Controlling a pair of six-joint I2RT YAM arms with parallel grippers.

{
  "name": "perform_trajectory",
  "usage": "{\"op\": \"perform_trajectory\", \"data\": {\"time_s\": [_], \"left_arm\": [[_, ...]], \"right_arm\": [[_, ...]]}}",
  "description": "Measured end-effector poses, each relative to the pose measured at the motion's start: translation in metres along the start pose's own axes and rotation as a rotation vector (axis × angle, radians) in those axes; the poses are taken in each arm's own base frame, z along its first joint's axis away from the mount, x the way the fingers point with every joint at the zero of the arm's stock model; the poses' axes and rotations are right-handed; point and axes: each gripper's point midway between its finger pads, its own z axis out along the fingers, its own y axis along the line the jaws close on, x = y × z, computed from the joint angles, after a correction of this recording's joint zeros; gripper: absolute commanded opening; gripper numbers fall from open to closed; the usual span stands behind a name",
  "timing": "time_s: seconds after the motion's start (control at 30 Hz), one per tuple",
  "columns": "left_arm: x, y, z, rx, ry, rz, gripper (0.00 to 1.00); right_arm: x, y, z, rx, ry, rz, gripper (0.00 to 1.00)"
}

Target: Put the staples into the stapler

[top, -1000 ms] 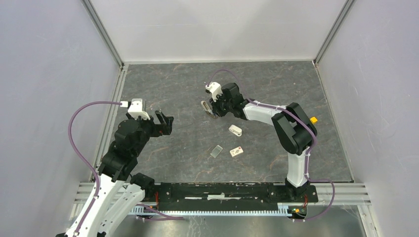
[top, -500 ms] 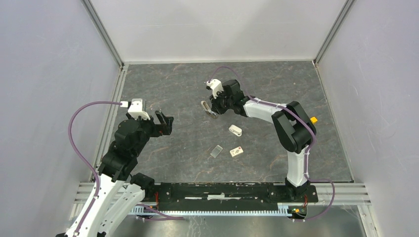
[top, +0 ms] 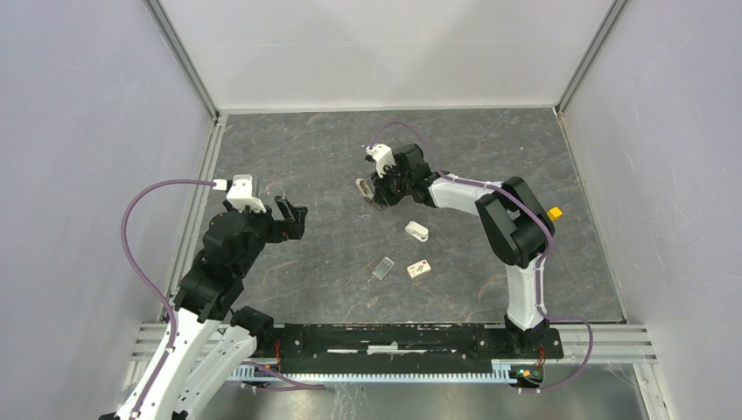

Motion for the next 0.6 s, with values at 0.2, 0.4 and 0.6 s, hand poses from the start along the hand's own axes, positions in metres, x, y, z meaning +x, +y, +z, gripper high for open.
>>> {"op": "perform_trajectory", "data": {"time_s": [0.2, 0.4, 0.6], "left_arm": [[0.0000, 0.0001, 0.0000, 0.000, 0.000, 0.000, 1.00], [0.0001, 0.0000, 0.0001, 0.000, 0.000, 0.000, 1.00], [0.0001, 0.0000, 0.0001, 0.000, 0.000, 0.000, 1.00]], "right_arm": [[-0.0015, 0.0025, 0.0000, -0.013, -0.004, 0.008, 0.22], [-0.0023, 0.0031, -0.0001, -0.016, -0.004, 0.008, 0.22], [-0.0011, 0.0018, -0.0008, -0.015, 0.000, 0.014, 0.22]]}}
